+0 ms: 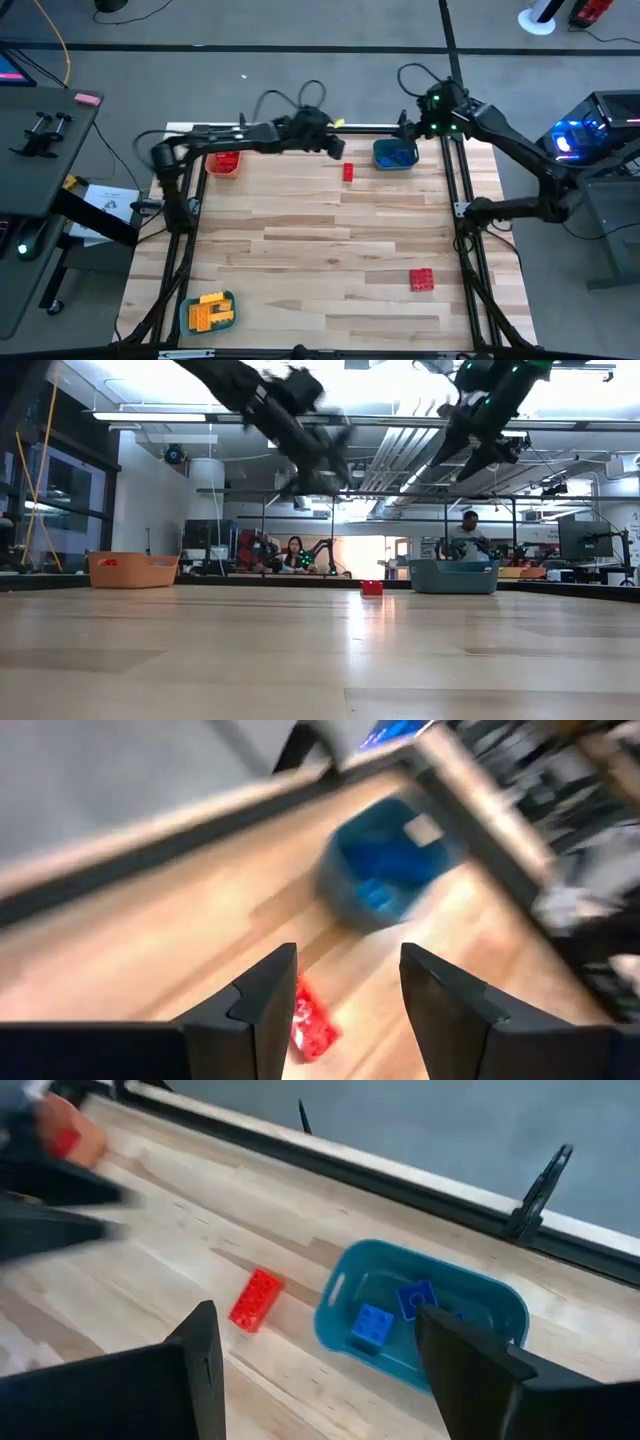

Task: Sort blocks
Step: Put the red game piece into the orange bin

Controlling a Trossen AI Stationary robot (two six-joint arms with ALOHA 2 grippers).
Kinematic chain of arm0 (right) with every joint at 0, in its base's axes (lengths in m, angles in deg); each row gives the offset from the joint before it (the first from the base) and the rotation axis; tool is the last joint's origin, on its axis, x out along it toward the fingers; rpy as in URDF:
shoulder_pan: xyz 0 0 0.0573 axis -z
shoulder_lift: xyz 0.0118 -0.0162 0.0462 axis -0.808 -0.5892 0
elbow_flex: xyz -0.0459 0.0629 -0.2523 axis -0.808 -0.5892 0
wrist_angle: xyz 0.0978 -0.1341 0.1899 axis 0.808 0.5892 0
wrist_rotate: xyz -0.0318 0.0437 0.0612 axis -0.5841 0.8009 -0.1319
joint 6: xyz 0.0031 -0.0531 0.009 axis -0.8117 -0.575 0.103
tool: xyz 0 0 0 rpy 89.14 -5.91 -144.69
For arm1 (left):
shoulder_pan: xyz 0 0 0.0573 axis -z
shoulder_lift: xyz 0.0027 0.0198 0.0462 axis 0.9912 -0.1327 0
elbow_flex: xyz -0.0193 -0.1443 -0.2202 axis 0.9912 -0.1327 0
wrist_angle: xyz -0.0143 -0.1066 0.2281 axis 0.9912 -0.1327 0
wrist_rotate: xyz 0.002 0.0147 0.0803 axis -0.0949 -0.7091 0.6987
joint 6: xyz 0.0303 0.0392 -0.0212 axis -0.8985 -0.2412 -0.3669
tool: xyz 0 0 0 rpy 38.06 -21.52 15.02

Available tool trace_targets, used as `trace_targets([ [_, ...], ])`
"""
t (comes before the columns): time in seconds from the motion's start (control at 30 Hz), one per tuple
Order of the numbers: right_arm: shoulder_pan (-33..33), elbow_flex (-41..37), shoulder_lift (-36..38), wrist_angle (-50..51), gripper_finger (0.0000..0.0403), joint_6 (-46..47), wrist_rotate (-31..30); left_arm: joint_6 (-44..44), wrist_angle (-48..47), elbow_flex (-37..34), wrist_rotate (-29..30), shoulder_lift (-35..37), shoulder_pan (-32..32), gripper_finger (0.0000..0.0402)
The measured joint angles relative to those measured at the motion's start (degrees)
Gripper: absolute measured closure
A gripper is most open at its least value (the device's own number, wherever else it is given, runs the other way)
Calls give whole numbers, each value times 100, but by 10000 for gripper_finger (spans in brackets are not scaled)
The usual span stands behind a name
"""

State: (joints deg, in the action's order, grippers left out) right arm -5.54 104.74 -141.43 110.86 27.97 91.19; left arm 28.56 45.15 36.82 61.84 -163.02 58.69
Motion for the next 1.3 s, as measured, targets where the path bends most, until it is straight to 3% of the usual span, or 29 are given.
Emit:
trace_targets([
  [0.17,-2,0,281,86,192,148,-2,577,-987,961,-244,-1104,-31,239],
  [0.37,-76,0,278,194,192,124,3,614,-1181,1558,-348,-1999,45,239],
  [0.6,-299,0,267,188,192,109,-67,853,-1129,1623,20,-2174,168,241],
  [0.9,-514,0,267,58,192,98,-133,334,-1174,1623,-140,-2145,309,247],
  [1.0,-559,0,267,28,192,0,-170,-177,-898,1623,-332,-2133,447,283],
  [1.13,-581,0,267,28,192,-24,-273,-700,-581,1627,-188,-2138,669,383],
  [1.3,-579,0,265,28,192,-5,-276,-710,-626,1595,686,-2375,865,399],
])
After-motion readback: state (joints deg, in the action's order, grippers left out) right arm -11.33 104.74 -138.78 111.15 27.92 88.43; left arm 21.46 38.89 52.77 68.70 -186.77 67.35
